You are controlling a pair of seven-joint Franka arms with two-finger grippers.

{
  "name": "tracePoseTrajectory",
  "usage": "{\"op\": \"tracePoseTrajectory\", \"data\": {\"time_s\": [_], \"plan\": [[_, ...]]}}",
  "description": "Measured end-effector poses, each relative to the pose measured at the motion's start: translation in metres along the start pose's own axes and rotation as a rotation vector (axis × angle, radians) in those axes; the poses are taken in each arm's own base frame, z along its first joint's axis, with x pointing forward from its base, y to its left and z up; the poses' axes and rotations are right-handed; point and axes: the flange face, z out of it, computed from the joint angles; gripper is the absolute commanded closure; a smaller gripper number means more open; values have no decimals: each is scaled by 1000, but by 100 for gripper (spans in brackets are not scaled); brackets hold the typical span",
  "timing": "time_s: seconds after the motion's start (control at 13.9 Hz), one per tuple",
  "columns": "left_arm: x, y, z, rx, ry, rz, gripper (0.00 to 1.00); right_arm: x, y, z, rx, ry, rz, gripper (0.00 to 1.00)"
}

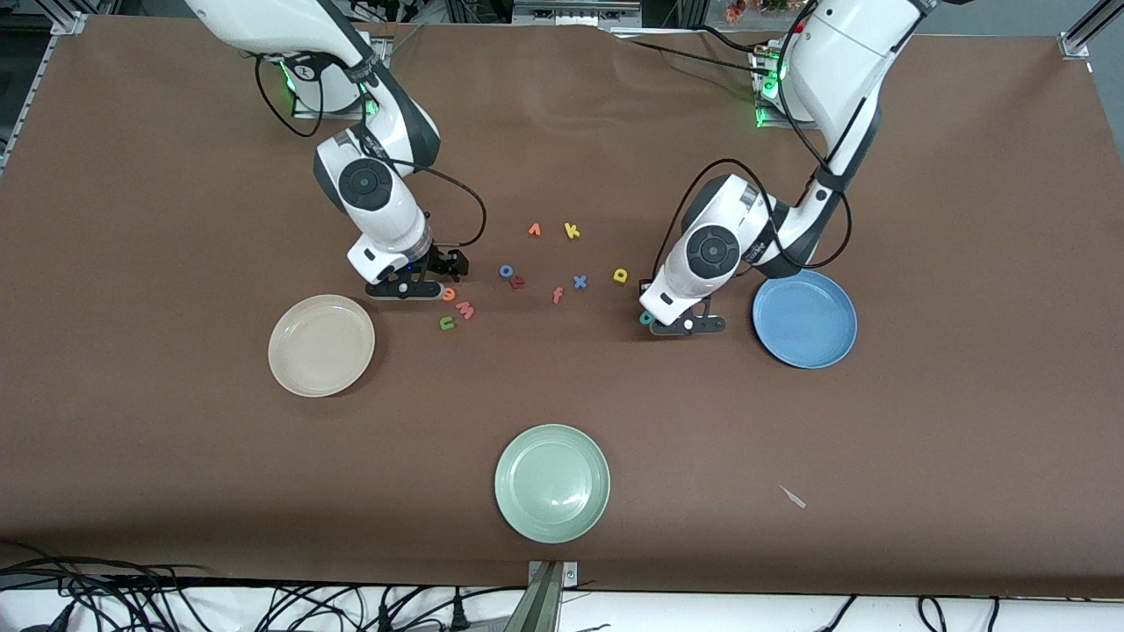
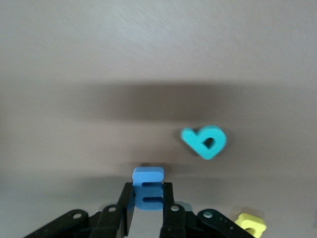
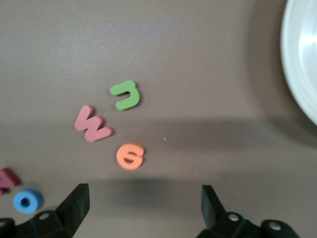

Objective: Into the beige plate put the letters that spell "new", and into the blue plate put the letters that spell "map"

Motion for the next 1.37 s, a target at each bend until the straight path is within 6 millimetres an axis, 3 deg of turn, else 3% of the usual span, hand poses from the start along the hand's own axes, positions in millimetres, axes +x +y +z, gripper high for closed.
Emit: {"op": "tracePoseTrajectory", "data": {"time_s": [0.14,0.36,0.58,0.65,0.72,0.94,1.08,1.37], "plan": [[12,-26,-26,98,5,36,93,0,1,14,9,-2,3,1],[35,-88,-55,159,-10,85,92,0,1,17,11,-2,2,1],[59,-166,-61,145,-51,84,86,-1,-3,16,14,2,-4,1],[63,-190,-54,137,-70,75,61,-3,-6,16,14,2,-10,1],[65,-204,-44,132,-92,66,1,-4,-8,16,14,2,-14,1],[65,-202,-22,128,-124,75,0,-3,-5,20,11,8,-16,2],[63,-187,-25,121,-117,95,0,-1,0,28,8,13,-18,5],[54,-113,-52,44,-70,48,0,0,2,35,5,18,-28,12]]}}
